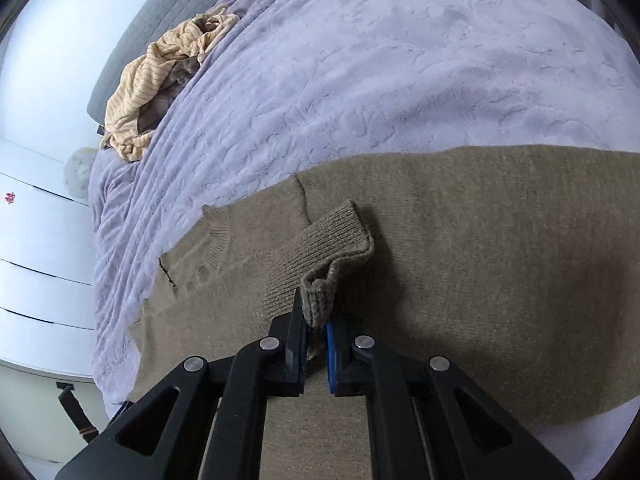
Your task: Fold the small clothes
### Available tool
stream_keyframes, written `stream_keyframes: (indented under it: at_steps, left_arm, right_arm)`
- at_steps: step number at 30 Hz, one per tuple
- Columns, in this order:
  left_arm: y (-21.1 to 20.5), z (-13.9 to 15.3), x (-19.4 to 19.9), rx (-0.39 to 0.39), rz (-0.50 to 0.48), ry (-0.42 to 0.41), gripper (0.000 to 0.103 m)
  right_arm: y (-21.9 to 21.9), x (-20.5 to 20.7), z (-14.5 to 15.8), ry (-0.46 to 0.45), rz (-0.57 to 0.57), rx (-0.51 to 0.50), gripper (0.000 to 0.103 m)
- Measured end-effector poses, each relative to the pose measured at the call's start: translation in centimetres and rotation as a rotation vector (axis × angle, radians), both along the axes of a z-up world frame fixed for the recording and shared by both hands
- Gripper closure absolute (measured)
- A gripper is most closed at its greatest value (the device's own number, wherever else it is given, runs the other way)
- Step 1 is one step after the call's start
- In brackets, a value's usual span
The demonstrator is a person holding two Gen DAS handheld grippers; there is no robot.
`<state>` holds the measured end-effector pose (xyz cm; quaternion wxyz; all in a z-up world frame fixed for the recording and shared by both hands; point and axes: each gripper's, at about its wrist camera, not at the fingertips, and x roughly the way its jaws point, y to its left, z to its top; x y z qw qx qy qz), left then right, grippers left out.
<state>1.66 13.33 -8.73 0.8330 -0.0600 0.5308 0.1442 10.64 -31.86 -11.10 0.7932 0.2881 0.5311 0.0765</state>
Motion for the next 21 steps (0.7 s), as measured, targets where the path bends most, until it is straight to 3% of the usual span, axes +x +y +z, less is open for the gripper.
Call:
stream_keyframes:
  at_steps: [4, 5, 7, 8, 9, 14, 17, 21]
  left_arm:
    - [-0.4, -0.3, -2.5, -0.002, -0.102, 0.049, 0.018]
    - [-0.2, -0.3, -3.3, -0.017, -0.116, 0.063, 0.018]
    - [1.0, -0.1, -4.5, -0.1, -0.1, 0.077, 0.018]
    - [1.9, 0.3, -4.8, -0.133, -0.079, 0.073, 0.018]
    - [2.8, 0.7, -4.6, -0.158, -0.056, 0.061, 0.018]
    - [6.0, 1.8, 1.0, -0.323, -0.037, -0.01, 0.018]
    - [5.4, 1.4, 5.8, -0.332, -0.092, -0.017, 0.018]
    - [4.5, -0.7, 10.3, -0.332, -0.149, 0.058, 0.019]
  right_arm:
    - [0.0, -0.3, -1.1, 0.047, 0.005, -0.123, 0.094]
    - [-0.2, -0.7, -1.2, 0.052, -0.002, -0.126, 0.09]
    - [-0.3, -1.5, -0.6, 0.062, -0.014, -0.131, 0.073]
    - [0.0, -2.3, 0.0, 0.057, -0.011, -0.106, 0.058]
    - [0.2, -2.9, 0.4, 0.047, -0.001, -0.066, 0.053]
    - [8.2, -5.8, 0.8, 0.083, 0.241, 0.22, 0.053]
    - [16.3, -6.6, -1.0, 0.129, 0.369, 0.366, 0.053]
    - [24.9, -6.6, -4.0, 0.174, 0.39, 0.491, 0.053]
